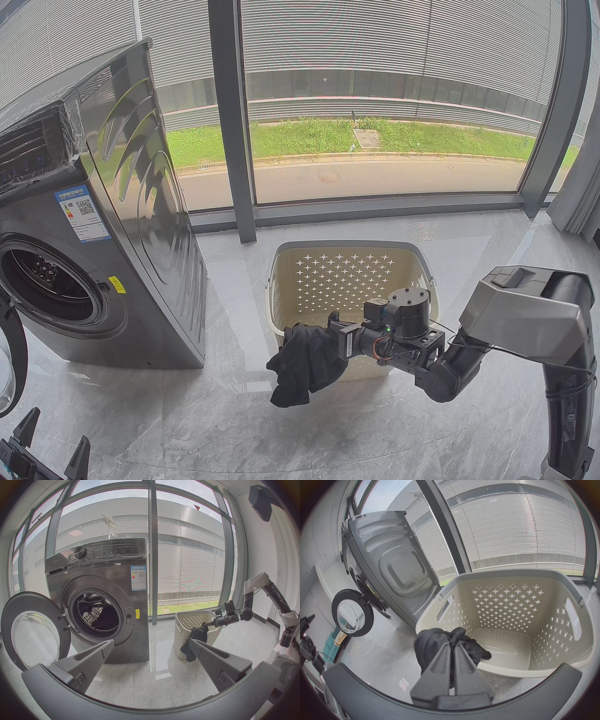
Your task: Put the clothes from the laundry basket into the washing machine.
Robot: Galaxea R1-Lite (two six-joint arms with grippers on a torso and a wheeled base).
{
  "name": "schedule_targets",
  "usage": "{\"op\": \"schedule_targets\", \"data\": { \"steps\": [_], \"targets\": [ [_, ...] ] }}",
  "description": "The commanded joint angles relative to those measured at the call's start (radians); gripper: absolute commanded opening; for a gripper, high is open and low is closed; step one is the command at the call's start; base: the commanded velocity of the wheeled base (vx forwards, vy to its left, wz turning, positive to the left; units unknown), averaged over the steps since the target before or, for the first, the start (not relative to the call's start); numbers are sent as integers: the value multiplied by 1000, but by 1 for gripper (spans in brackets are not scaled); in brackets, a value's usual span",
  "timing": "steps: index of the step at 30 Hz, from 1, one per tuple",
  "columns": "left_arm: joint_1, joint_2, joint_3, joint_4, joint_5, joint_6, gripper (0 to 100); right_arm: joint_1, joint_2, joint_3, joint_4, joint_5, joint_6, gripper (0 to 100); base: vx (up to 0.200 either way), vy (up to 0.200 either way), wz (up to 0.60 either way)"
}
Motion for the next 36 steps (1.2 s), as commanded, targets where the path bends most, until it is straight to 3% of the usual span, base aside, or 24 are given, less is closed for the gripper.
{"op": "schedule_targets", "data": {
  "steps": [1, 9, 14, 24, 28, 31, 36],
  "targets": [
    [0, -17, 18, 0, 1, 1, 100, 2, -252, 113, -4, 6, 10, 0, 0, 0, 0],
    [0, -17, 18, 0, 1, -2, 100, 26, -540, 180, 13, 11, 52, 0, 0, 0, 0],
    [0, -17, 18, 0, 1, 1, 100, 54, -658, 220, 10, -1, 52, 0, 0, 0, 0],
    [-1, -17, 18, 0, 1, 2, 100, 63, -885, 302, 30, -83, 29, 0, 0, 0, 0],
    [0, -17, 18, 0, 1, 4, 100, 63, -969, 319, 94, -106, 16, 0, 0, 0, 0],
    [-1, -17, 18, 0, -2, 11, 100, 63, -1083, 354, 222, -141, -2, 0, 0, 0, 0],
    [0, -17, 18, 0, -5, 13, 100, 49, -1117, 389, 258, -170, -24, 0, -80, 0, 0]
  ]
}}
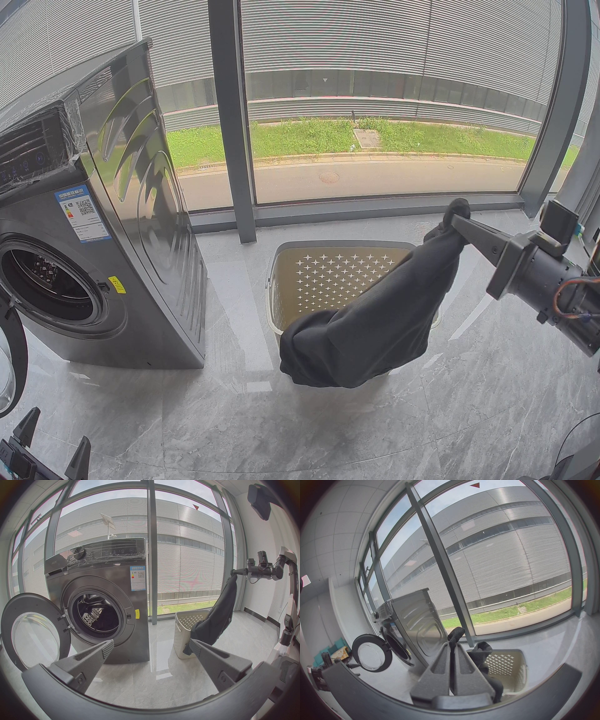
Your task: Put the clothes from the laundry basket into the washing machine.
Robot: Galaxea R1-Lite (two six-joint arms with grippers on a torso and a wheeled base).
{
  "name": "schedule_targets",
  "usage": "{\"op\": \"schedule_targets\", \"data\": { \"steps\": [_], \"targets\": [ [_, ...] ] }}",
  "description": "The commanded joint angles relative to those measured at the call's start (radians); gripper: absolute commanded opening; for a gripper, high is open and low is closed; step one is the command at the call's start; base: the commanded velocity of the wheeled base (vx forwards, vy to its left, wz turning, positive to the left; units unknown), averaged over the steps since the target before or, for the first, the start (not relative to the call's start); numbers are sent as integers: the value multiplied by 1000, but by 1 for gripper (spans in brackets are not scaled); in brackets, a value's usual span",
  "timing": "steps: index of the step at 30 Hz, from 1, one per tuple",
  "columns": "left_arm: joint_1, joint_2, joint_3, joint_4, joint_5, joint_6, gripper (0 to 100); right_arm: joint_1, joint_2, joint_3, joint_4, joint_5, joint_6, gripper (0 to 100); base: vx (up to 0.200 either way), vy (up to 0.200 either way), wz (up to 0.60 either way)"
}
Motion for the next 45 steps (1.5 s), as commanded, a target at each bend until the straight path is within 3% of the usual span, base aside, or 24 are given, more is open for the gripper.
{"op": "schedule_targets", "data": {
  "steps": [1, 6, 13, 35, 45],
  "targets": [
    [-1, -17, 18, 0, 0, -7, 100, -14, -105, 41, 21, -31, -34, 0, -200, 0, 0],
    [0, -17, 18, 0, 0, -5, 100, -15, -117, 47, 26, -37, -37, 0, -200, 0, 0],
    [0, -17, 18, 0, -3, -4, 100, -29, -118, 78, 70, -54, -40, 0, 0, 0, 0],
    [0, -17, 16, 0, -4, -13, 100, 6, -114, 116, 61, -48, -40, 0, 0, 200, 0],
    [0, -17, 18, 0, 0, -2, 100, 6, -109, 117, 58, -43, -38, 0, 0, 140, 0]
  ]
}}
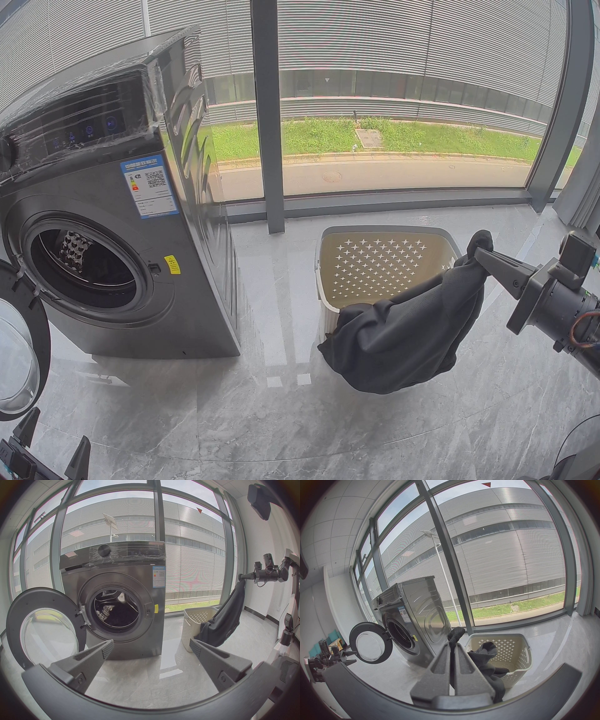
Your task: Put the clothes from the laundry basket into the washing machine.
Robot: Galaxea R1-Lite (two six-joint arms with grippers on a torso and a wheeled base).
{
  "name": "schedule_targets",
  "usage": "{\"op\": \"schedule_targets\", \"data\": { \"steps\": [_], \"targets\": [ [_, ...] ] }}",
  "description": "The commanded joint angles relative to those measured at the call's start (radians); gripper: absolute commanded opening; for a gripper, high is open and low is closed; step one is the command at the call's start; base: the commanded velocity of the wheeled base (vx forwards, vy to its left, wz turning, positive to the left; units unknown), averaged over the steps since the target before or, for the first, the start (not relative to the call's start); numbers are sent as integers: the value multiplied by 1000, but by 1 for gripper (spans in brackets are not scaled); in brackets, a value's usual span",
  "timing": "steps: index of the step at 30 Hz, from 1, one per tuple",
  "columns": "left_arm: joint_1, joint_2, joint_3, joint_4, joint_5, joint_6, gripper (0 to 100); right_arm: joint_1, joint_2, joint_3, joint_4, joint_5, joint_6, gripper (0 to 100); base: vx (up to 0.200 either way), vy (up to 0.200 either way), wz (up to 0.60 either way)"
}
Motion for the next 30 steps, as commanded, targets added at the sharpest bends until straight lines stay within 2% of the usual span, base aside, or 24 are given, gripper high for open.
{"op": "schedule_targets", "data": {
  "steps": [1, 6, 16, 22, 30],
  "targets": [
    [0, -17, 18, 0, -1, -7, 100, 1, 5, -1, -1, 1, 0, 0, 0, 0, 0],
    [-1, -17, 16, 0, -4, -7, 100, -1, -3, -9, -3, 4, -1, 0, 0, 0, 0],
    [0, -17, 16, 0, -4, -12, 100, -4, -24, -14, -3, 4, 0, 0, -200, 0, 0],
    [-1, -17, 16, 1, -5, -9, 100, -4, -18, -5, -1, 4, 0, 0, 0, 0, 0],
    [-1, -17, 16, 1, -5, -10, 100, -6, -17, 0, -1, 4, 0, 0, 0, 200, 0]
  ]
}}
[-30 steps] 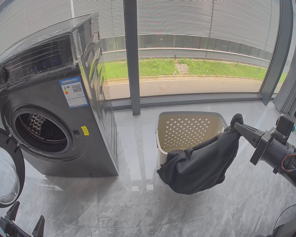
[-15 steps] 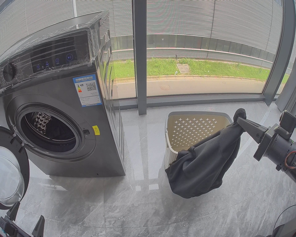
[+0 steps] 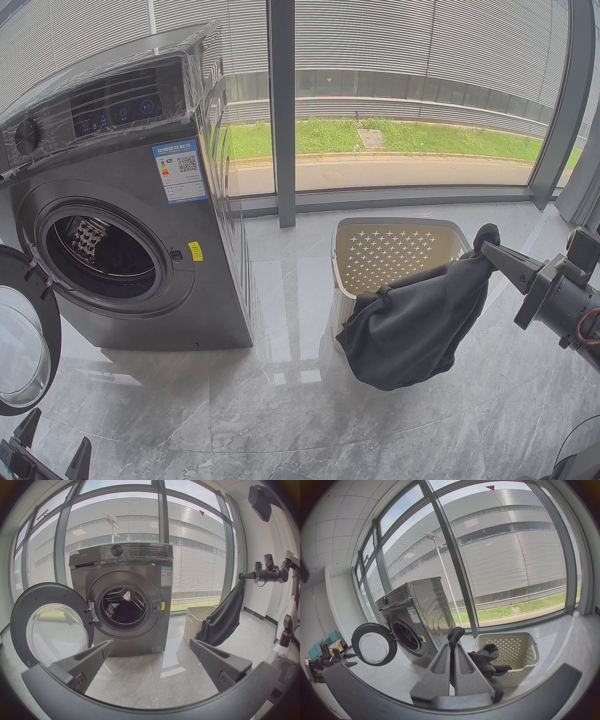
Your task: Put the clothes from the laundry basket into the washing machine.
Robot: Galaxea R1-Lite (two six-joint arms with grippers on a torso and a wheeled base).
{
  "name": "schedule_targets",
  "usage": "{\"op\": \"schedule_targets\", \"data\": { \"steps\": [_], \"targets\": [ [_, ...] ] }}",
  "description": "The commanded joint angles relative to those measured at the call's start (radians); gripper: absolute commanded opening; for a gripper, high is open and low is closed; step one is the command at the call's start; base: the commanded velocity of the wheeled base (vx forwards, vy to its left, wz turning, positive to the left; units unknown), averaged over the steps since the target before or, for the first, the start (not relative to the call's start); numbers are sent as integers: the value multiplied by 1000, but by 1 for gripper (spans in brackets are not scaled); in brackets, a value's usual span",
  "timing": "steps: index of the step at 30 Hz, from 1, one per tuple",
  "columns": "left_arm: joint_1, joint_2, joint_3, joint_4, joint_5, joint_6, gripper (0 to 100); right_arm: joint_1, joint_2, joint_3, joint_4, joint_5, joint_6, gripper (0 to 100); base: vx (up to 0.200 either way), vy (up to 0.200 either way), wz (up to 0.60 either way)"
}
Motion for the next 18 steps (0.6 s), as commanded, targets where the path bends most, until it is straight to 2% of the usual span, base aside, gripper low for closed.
{"op": "schedule_targets", "data": {
  "steps": [1, 18],
  "targets": [
    [0, -17, 16, 1, 0, 0, 100, 4, 7, 5, -1, 0, 0, 0, 0, 200, 0],
    [0, -17, 16, 1, 0, 0, 100, 9, 8, 8, 2, 1, 0, 0, 0, 200, 0]
  ]
}}
